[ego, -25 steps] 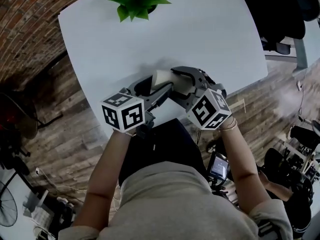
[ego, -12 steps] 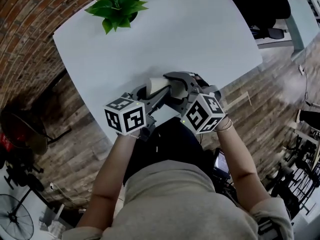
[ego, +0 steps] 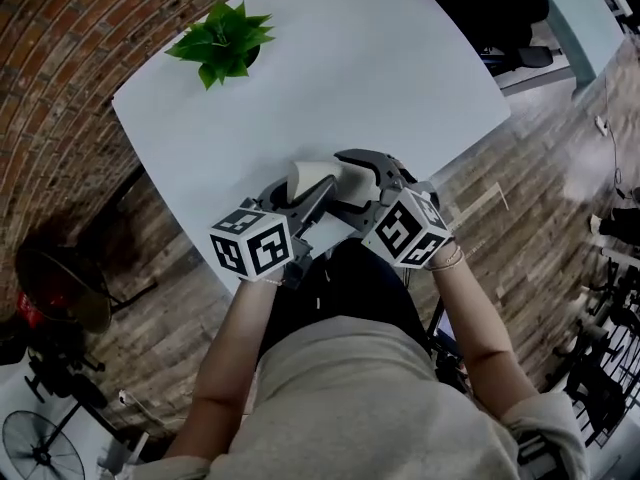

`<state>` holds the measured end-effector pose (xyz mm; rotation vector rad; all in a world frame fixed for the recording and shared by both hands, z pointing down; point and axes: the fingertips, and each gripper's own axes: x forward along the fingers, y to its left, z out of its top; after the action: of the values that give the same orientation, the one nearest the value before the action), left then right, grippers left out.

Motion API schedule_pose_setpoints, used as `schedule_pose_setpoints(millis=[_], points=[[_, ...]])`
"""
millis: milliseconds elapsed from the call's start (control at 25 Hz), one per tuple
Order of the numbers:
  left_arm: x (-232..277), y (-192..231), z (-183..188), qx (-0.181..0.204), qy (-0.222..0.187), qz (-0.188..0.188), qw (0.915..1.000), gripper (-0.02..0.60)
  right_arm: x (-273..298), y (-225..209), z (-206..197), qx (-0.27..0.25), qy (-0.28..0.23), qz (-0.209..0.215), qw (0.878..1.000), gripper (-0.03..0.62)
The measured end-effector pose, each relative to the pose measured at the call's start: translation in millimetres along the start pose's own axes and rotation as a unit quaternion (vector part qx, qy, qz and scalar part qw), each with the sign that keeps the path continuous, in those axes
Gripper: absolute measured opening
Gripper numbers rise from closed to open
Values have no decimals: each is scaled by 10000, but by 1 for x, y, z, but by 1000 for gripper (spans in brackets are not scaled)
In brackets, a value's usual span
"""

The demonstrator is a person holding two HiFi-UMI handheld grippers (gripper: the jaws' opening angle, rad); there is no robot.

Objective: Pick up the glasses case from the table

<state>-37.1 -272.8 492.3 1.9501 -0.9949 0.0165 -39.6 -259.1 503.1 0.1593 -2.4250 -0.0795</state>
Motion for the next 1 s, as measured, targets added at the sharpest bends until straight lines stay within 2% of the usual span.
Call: schedule_pose_setpoints(millis=[200,440,640,800,960,1000], points=[[-11,-4,20,145,-205,-16,9997,156,-17,-11,12,242,-278,-308,9988,311],[-23,-6,41,195,-509,112,9984,155,-40,-28,25,595,-511,-685,9946,271],[-31,-14,57,154,-836,48,9964,155,-61,-47,36,1187,-843,-1105,9832,184],[-35,-20,68,146,-1079,-93,9940,155,-70,-51,47,1574,-1187,-1225,9727,124],[-42,-28,80,402,-1348,-98,9900,155,-83,-57,55,2022,-1582,-1512,9546,17],[-45,-30,82,491,-1418,-84,9886,155,-87,-58,57,2097,-1676,-1576,9503,11]])
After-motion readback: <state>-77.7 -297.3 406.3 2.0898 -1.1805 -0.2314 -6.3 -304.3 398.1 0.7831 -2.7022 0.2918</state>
